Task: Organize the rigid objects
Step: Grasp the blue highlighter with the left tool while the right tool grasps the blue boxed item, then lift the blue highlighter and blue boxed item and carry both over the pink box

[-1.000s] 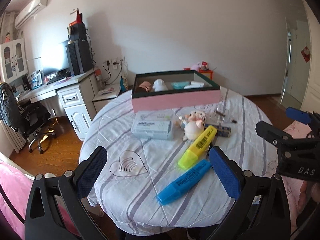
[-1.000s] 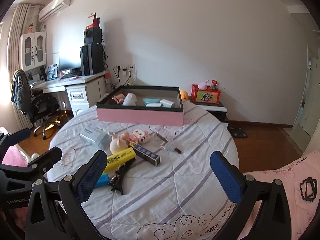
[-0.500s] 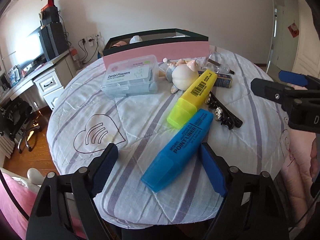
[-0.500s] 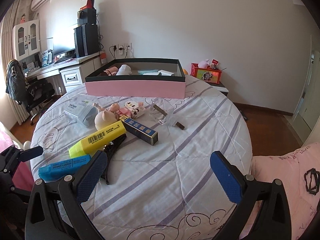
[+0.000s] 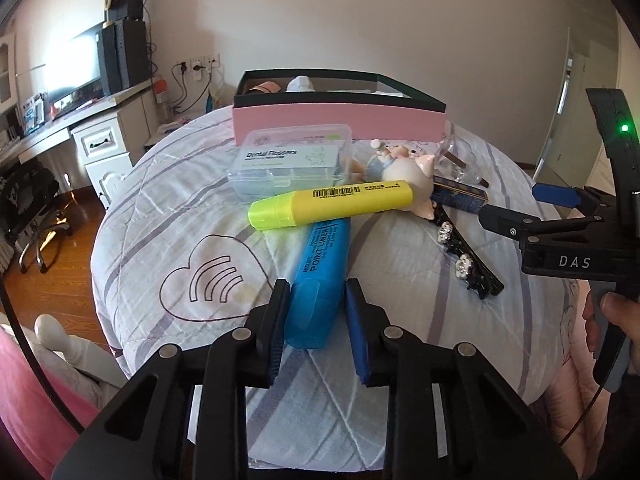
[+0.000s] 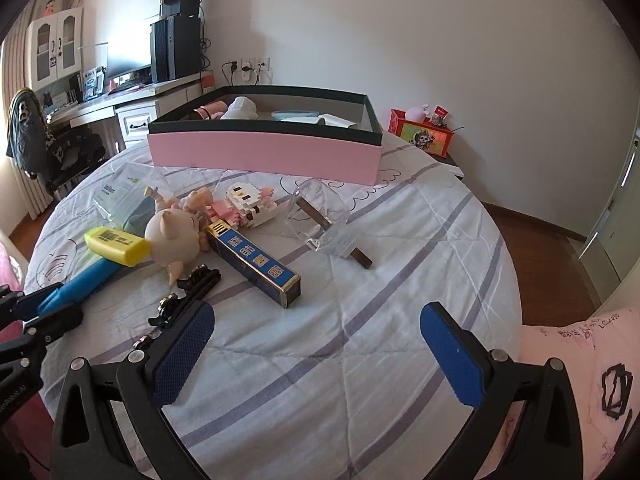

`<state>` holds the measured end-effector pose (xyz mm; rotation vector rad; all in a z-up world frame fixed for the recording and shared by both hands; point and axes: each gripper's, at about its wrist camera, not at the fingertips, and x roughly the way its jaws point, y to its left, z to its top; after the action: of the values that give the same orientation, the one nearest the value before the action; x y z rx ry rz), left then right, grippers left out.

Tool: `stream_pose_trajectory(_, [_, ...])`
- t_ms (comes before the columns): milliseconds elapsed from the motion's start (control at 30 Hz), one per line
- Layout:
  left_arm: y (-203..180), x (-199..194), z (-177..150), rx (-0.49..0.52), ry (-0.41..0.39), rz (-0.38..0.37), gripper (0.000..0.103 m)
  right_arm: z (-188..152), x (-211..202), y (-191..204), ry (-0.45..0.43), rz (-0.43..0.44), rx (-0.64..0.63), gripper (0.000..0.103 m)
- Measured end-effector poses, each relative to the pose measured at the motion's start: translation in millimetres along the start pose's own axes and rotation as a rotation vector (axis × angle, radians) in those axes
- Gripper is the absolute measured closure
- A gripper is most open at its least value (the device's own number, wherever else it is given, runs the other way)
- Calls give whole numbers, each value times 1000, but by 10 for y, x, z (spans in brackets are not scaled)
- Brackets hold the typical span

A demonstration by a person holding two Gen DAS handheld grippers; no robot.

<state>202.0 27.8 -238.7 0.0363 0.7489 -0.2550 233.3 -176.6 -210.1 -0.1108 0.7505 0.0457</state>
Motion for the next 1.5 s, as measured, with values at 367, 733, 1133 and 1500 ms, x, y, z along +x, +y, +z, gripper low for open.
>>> stream_pose_trajectory(367, [-38,201,132,21,12,-17,73,246,464,152,89,146,-117,47])
stream_pose_trajectory(733, [-230,232,142,39,8,-64,76,61,217,262,94,298,-114,86])
stream_pose_trajectory(1133, [-303,149,184,32,-26,-62,77,127,283,234,35,269,-79,87])
stream_pose_trajectory(1500, [-533,-424,379,87,-204,-9,77,161,-368,32,-164,274,16,87])
